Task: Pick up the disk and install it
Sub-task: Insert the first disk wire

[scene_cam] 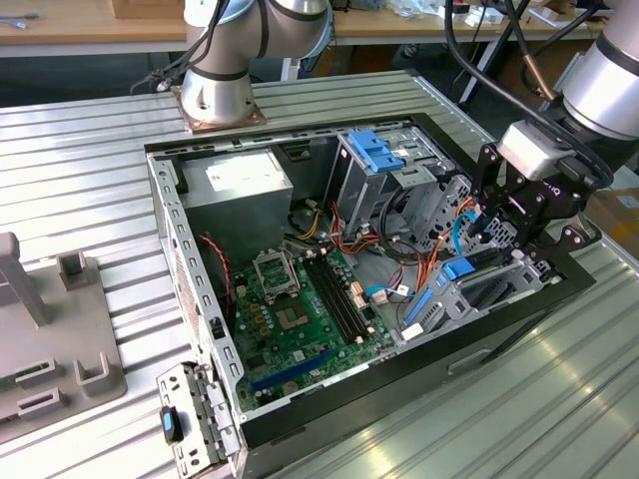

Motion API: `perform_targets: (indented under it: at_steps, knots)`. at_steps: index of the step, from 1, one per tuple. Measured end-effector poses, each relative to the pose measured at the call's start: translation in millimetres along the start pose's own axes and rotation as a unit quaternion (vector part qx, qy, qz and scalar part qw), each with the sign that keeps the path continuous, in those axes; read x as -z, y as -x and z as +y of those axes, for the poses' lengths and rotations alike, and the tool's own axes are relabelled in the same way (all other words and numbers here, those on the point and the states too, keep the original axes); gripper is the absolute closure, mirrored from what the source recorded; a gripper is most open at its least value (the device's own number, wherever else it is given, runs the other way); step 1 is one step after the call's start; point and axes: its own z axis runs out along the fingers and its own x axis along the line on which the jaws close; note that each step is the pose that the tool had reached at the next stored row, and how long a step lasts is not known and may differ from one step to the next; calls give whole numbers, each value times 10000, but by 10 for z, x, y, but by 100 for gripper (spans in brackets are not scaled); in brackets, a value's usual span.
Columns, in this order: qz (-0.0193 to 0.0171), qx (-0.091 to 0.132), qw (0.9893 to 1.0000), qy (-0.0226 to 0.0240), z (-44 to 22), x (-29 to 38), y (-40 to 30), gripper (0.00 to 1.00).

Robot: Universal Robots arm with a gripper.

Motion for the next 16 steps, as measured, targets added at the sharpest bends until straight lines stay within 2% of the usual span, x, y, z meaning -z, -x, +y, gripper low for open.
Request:
perform_targets:
  at_steps: [5, 7, 8, 10, 12, 14, 16]
  knots:
    - [10, 0, 10000, 15, -1, 0, 0, 49]
    - [10, 0, 10000, 40, -37, -2, 1, 49]
    - [10, 0, 10000, 54, -63, -3, 2, 49]
    - [11, 6, 10000, 81, -200, -9, 11, 49]
    - [10, 24, 10000, 86, -265, -12, 18, 49]
    - [9, 56, 9999, 90, -365, -18, 34, 49]
    - [9, 77, 9999, 90, -405, -21, 43, 49]
